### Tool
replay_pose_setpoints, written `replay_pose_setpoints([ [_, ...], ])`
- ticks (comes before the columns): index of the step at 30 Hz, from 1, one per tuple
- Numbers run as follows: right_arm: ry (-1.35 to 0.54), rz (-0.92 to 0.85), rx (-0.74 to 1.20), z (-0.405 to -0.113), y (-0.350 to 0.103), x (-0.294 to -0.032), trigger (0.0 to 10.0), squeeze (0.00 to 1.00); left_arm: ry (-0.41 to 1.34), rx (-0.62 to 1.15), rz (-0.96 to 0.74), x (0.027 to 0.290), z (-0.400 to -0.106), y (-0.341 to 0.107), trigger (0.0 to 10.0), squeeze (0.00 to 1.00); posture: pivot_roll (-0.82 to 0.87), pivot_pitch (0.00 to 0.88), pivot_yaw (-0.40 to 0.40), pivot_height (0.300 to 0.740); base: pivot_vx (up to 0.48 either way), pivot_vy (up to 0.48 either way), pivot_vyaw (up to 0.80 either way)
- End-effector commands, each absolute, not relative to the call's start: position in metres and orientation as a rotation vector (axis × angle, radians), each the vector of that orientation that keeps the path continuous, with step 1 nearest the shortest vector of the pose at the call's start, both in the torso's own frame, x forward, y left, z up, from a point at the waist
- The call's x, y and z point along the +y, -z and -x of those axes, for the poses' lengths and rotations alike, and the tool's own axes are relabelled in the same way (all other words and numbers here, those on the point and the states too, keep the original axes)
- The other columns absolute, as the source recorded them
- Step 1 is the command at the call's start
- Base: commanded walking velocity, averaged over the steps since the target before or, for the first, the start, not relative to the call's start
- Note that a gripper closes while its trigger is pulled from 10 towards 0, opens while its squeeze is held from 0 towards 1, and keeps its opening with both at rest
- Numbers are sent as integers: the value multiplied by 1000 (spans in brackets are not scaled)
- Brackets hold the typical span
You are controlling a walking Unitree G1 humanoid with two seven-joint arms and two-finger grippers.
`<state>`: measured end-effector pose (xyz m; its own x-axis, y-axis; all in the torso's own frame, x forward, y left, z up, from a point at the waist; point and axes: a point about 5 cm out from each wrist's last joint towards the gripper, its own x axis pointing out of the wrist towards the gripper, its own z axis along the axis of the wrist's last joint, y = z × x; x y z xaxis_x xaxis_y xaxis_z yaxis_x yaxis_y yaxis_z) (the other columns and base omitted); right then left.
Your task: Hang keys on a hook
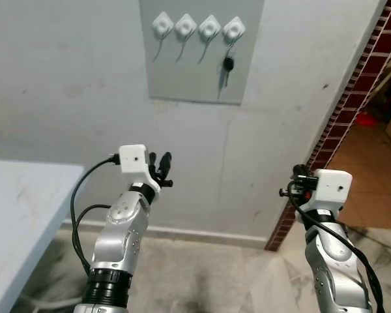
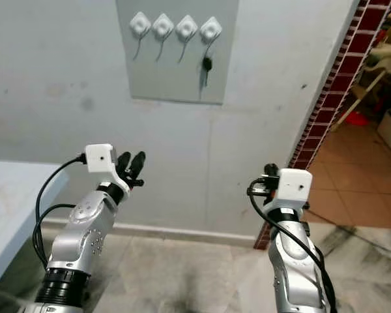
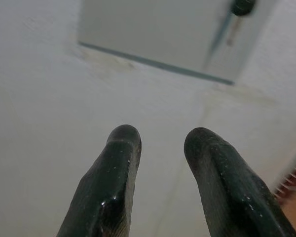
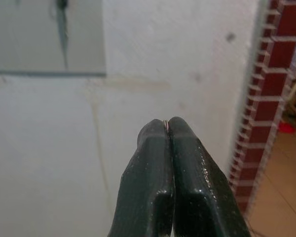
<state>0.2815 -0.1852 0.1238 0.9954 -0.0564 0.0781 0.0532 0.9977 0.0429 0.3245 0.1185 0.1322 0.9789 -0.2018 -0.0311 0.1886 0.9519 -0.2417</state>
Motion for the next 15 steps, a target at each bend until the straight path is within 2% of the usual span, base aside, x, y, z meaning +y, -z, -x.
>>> replay_pose_setpoints([
  [1,22,-52,-101,-285,-130,-175,10000,0,172,45,226,129,-326,-135,10000,0,90,0,-23,740,446,0,0],
  [15,20,-51,-100,-285,-131,-175,10000,0,172,49,232,127,-326,-134,10000,0,88,0,-27,740,436,0,0],
])
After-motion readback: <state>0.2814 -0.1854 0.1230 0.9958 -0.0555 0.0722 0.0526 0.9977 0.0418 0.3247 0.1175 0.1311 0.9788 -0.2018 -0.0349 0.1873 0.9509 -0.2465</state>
